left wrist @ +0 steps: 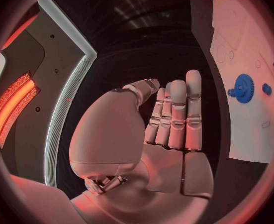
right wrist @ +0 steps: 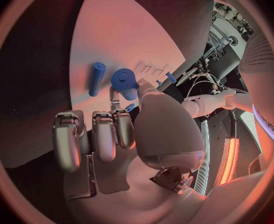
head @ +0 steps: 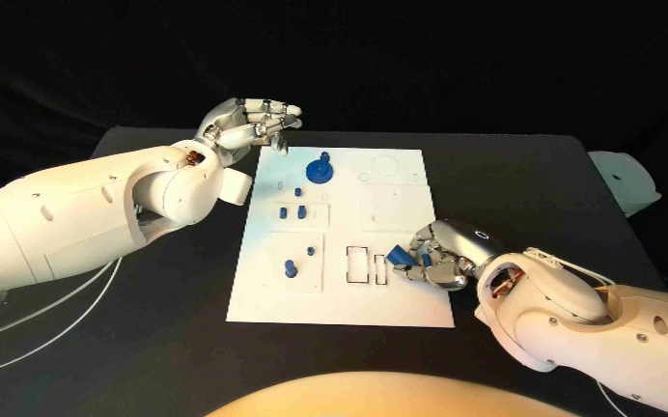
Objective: Assemble the parts on the task board
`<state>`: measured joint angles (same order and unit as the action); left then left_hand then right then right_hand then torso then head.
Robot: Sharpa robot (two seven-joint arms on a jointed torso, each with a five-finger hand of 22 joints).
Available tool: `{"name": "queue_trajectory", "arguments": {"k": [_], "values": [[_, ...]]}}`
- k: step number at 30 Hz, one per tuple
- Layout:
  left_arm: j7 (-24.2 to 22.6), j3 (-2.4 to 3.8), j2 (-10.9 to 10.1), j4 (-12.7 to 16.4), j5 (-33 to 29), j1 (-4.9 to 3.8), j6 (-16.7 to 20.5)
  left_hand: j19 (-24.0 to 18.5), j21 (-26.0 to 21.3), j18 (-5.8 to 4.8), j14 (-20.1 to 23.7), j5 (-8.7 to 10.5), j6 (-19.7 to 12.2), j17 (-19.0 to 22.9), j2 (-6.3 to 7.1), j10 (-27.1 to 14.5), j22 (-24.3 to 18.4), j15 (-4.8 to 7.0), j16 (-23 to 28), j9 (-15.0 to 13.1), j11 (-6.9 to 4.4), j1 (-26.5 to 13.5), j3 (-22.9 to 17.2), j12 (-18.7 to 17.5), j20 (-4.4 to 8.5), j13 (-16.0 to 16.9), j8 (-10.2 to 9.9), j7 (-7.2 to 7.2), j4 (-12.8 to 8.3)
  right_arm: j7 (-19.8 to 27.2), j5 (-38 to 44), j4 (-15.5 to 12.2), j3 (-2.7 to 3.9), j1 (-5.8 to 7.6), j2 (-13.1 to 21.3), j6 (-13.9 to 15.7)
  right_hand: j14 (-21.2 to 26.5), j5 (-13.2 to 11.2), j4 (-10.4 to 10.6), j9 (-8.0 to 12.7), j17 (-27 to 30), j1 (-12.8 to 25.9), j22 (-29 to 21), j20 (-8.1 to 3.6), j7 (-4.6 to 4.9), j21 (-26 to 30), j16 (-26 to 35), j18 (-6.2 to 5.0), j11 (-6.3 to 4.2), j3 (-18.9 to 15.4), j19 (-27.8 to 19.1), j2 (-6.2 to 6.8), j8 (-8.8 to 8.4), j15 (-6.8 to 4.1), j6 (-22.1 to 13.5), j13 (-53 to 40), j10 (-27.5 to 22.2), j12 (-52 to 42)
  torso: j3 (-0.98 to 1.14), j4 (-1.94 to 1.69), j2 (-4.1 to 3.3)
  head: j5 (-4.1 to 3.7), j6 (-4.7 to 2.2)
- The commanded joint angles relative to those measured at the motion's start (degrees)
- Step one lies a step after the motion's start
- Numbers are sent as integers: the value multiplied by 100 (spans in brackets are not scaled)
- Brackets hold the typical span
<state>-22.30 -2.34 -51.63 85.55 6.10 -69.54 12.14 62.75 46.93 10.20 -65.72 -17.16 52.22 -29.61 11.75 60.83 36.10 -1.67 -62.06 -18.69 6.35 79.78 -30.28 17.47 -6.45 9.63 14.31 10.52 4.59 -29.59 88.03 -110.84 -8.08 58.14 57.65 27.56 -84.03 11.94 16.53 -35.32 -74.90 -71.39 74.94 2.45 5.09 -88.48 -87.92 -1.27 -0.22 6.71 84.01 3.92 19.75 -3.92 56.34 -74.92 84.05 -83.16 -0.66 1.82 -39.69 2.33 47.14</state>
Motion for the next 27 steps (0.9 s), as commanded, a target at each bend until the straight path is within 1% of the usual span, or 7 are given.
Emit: {"name": "queue_trajectory", "arguments": {"k": [1,5,11,15,20,24,27], "values": [[-37,4,8,20,-29,-2,-73,-16,-36,38,25,-13,-25,8,-38,-41,-8,3,25,7,-3,-13,36,17,-1,8,17,-12,2,55,-92,-102,16,53,19,497,-494,39,6,-46,-927,-201,1478,-59,-157,-50,-37,106,-54,74,574,-178,65,-45,213,-929,249,-35,2,7,0,-1,-31],[-37,4,9,29,-29,-2,-76,-15,-38,39,26,-15,-24,10,-43,-45,-9,4,25,8,-4,-10,34,23,-1,9,18,-13,1,102,-303,-169,22,105,2,536,-495,66,11,-44,-928,-193,1480,-66,-165,-55,-38,107,-61,107,575,-203,65,-52,233,-934,254,-38,-1,3,-5,-16,-44],[-38,3,7,37,-29,-1,-80,-15,-38,39,26,-15,-24,10,-43,-45,-9,4,25,8,-4,-10,34,23,-1,9,18,-13,1,177,-636,-172,25,136,-145,380,-494,120,24,-38,-924,-119,1477,-80,-172,-47,-37,106,-70,159,573,-247,63,-63,270,-939,259,-38,4,7,-6,-9,-43],[-39,3,10,44,-29,-1,-89,-15,-38,39,26,-15,-24,10,-43,-45,-9,4,25,8,-4,-10,34,23,-1,9,18,-13,1,201,-852,-87,26,144,-349,106,-493,114,28,-31,-922,129,1475,-86,-173,-37,-37,104,-71,150,571,-247,57,-64,314,-945,265,-34,-7,2,-6,-16,-52],[-38,3,16,46,-29,-1,-97,-14,-40,39,26,-17,-24,12,-47,-48,-11,5,25,10,-5,-10,32,29,0,11,19,-14,1,190,-955,24,25,142,-556,-143,-494,66,29,-42,-925,404,1475,-94,-193,-36,-38,104,-86,127,570,-264,85,-75,392,-980,288,-64,-1,-12,-5,-7,-47],[-37,3,14,46,-29,-1,-98,-13,-41,39,26,-18,-24,13,-51,-49,-12,5,25,10,-5,-10,31,32,0,12,20,-14,2,170,-990,114,24,131,-701,-283,-493,24,30,-55,-922,651,1471,-104,-207,-24,-37,101,-98,76,567,-261,105,-86,426,-986,294,-61,0,-1,-8,17,-42],[-35,3,13,49,-29,-1,-101,-13,-41,39,26,-18,-24,13,-51,-49,-12,5,25,10,-5,-10,31,32,0,12,20,-14,2,139,-990,176,23,125,-772,-331,-494,148,27,-69,-925,768,1473,-112,-218,-32,-38,103,-109,30,569,-245,118,-95,437,-988,298,-57,-2,-4,-6,22,-38]]}}
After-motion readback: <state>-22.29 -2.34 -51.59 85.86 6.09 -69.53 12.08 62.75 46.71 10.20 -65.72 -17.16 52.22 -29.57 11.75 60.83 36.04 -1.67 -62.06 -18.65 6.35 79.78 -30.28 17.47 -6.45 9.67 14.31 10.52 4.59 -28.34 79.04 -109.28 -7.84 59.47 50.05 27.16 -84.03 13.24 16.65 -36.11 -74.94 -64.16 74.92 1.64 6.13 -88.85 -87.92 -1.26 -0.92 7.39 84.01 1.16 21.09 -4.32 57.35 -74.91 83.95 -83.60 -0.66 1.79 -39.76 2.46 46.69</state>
